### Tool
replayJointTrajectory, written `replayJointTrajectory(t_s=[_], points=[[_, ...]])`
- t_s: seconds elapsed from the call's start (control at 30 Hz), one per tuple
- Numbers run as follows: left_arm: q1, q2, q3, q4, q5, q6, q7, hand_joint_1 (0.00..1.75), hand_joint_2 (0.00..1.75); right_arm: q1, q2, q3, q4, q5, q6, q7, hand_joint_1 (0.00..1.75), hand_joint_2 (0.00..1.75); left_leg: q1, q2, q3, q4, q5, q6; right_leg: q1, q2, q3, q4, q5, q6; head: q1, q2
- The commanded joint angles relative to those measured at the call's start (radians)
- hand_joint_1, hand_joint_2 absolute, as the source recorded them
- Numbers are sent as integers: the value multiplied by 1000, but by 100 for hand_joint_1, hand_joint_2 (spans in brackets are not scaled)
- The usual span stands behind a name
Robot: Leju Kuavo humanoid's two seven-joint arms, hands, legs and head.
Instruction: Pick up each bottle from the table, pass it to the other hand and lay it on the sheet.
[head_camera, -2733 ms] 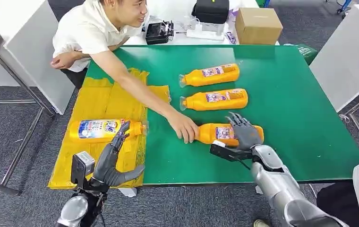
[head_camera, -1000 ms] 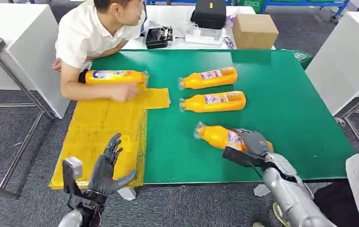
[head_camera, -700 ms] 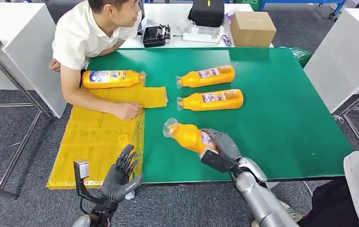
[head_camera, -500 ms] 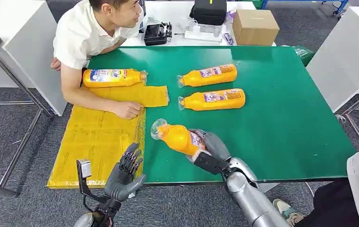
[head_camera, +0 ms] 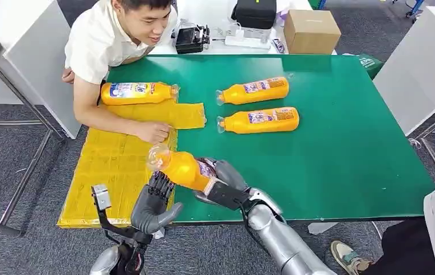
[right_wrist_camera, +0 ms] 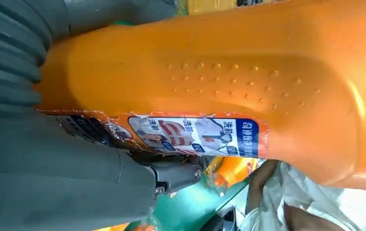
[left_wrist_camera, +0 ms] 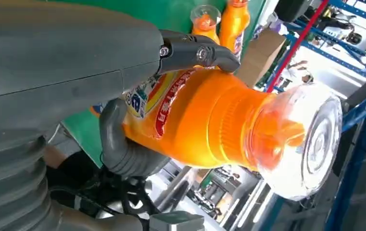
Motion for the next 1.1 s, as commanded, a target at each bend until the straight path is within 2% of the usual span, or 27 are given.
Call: replayJointTrajectory(t_s=[0.03,0.3,0.53,0.7,0.73,0.77,0.8,1.1], points=[[-31,-8,-13,26,-9,31,-13,0,175,-46,15,57,81,-10,18,-3,175,175,-1,1,1,-1,0,0,-1,-1,1,0,0,0,0,0],[-53,-58,5,43,-40,180,-31,0,175,-23,48,138,50,-30,0,3,175,175,-1,0,3,-1,0,0,-1,-2,2,0,-1,-1,0,0],[-70,-58,4,21,-31,188,-43,0,175,-26,37,164,38,-42,-14,30,175,175,-1,0,0,-1,0,0,0,-1,0,0,0,0,0,0],[-80,-47,17,32,20,159,-14,0,175,-49,34,213,85,20,-63,31,175,175,-1,0,2,-1,0,0,-1,-2,1,0,0,-1,0,0],[-83,-48,20,38,30,152,-14,5,175,-53,40,219,95,21,-61,30,175,175,-1,0,1,-1,0,0,-1,-1,0,0,0,0,0,0],[-86,-48,21,38,33,148,-16,157,175,-51,46,222,97,18,-58,30,175,175,-1,1,2,-1,0,0,-1,-1,1,0,0,-1,0,0],[-89,-48,24,37,37,142,-23,175,175,-51,51,232,99,18,-52,29,175,175,-1,0,1,-1,0,0,-1,-1,0,0,0,-1,0,0],[-94,-38,17,42,65,83,-17,175,175,-43,70,240,107,-25,-37,16,175,175,0,0,1,-1,0,0,0,-2,1,-1,0,-1,0,0]])
